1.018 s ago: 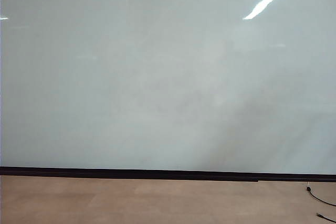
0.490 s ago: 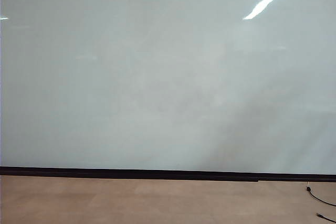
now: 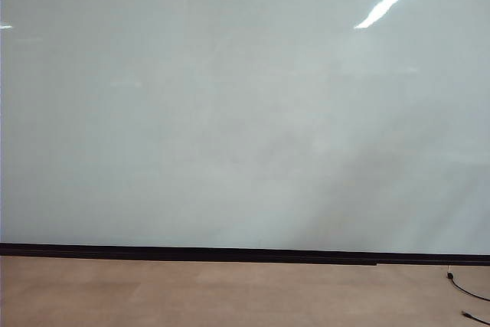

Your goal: Pick up the pen on the shelf to the right of the whiteboard and write the letter Z.

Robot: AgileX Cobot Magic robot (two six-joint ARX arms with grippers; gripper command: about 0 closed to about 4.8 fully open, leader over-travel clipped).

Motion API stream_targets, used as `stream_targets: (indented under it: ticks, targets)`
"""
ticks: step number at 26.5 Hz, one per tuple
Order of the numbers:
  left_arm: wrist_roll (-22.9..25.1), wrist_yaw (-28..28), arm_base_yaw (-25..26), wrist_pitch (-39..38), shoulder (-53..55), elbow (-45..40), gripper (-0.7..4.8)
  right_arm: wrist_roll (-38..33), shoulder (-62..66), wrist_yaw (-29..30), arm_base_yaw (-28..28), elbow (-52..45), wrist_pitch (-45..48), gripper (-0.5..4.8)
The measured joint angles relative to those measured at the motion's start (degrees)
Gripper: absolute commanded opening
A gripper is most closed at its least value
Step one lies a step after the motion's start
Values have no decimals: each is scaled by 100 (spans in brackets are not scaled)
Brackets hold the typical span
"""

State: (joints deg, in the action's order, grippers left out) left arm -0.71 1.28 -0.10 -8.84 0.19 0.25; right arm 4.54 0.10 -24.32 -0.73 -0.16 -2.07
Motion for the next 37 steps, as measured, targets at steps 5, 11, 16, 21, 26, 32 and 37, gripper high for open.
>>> stream_targets:
  ticks: [5, 11, 16, 21, 26, 32, 37]
  targets:
    - [2, 0, 0, 0, 0, 0, -5, 0, 0, -61, 0, 0, 0, 459]
    - [2, 0, 0, 0, -2, 0, -4, -540, 0, -284, -2, 2, 4, 479]
    - [2, 0, 0, 0, 0, 0, -5, -581, 0, -114, -2, 4, 59, 479]
    - [0, 0, 0, 0, -2, 0, -5, -581, 0, -35, -2, 13, 326, 479]
    - [2, 0, 0, 0, -2, 0, -4, -577, -2, -2, -57, 90, 437, 479]
    - [0, 0, 0, 0, -2, 0, -5, -577, 2, 190, -247, 170, 409, 479]
    - [2, 0, 0, 0, -4, 0, -4, -560, 710, 321, -382, 452, 479, 479]
